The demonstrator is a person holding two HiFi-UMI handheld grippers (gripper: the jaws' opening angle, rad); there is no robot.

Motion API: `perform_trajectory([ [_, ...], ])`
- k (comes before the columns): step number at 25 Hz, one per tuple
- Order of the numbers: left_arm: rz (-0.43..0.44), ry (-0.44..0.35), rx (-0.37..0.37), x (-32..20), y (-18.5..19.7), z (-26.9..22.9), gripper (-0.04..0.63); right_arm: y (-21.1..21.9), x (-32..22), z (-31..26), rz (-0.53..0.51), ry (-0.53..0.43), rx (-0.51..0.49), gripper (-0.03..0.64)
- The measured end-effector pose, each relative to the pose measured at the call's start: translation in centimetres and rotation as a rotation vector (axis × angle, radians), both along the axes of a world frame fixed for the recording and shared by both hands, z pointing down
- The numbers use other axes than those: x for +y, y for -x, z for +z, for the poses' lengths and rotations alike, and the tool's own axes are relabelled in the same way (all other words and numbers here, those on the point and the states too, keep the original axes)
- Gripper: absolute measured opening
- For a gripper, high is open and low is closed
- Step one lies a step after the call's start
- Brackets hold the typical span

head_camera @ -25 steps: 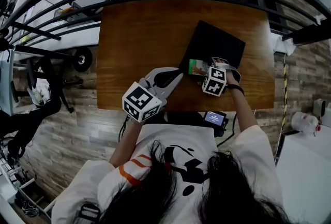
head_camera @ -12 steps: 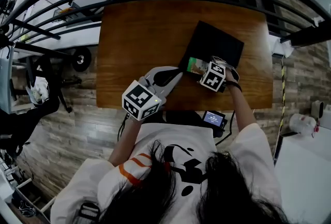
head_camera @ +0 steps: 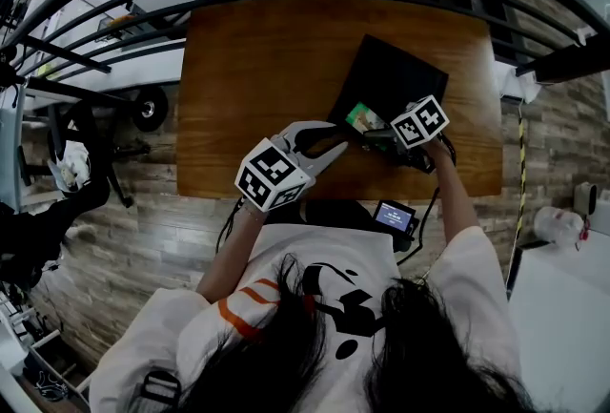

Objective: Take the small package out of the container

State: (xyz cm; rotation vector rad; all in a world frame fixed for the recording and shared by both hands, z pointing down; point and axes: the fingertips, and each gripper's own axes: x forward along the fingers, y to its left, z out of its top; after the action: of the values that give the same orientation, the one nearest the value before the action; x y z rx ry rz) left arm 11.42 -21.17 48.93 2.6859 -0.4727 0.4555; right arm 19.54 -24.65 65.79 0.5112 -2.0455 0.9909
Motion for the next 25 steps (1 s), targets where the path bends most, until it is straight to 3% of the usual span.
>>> perform_trajectory([
  [9,0.068,-0.019,-0.113,-1.0,-1.8,4.8,0.128,1.8,1.7,-1.7,0.006,0.191,-0.207,0.342],
  [13,0.134,0.026,-0.193,-0.7,-2.1,7.8,0.221,2.1,2.1,-2.0,0.005,0.241,-0.261,0.342],
  [18,0.197,-0.073,-0.323,-1.3,-2.6,10.2,0.236,1.9,2.3,-2.3,-0.015,0.276,-0.293,0.342],
  [25,0.268,-0.111,-0.343,-0.7,-4.0,11.2,0.235,2.0,2.9,-3.1,-0.027,0.323,-0.344,0.342],
])
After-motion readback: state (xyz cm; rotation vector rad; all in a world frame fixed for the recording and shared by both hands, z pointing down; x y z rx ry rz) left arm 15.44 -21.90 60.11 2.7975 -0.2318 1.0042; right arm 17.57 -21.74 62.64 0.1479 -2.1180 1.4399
